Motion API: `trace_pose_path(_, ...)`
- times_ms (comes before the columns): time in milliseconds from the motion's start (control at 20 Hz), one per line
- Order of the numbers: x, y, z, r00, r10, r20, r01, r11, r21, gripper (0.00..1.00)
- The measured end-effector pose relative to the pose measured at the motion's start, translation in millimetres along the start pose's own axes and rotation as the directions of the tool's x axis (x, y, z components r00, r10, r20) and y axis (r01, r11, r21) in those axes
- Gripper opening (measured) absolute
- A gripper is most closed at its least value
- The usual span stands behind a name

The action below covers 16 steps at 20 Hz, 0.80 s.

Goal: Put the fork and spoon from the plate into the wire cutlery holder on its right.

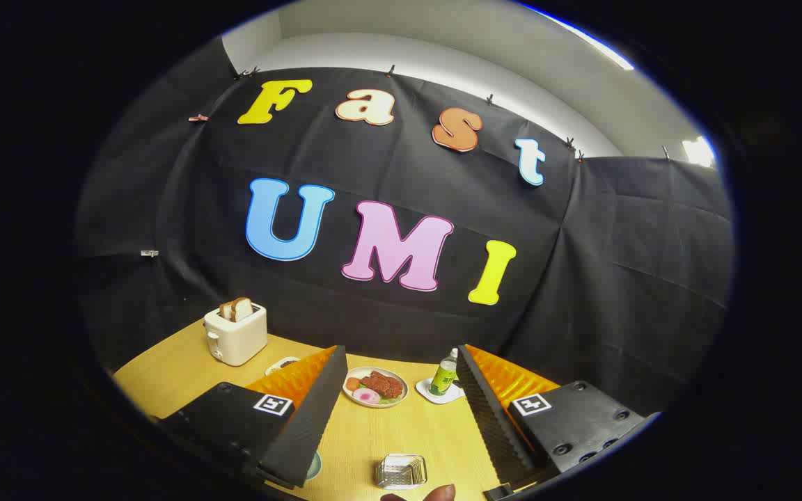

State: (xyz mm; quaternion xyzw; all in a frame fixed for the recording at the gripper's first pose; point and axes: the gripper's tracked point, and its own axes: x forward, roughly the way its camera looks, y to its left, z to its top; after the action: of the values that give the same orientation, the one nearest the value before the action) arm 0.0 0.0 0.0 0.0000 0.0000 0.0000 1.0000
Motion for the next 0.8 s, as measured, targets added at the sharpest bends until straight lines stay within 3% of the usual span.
trace_pose_path(800, 8.4, 13.4, -7.5, 0.999, 0.032, -0.004, -0.032, 0.999, 0.012, 0.98)
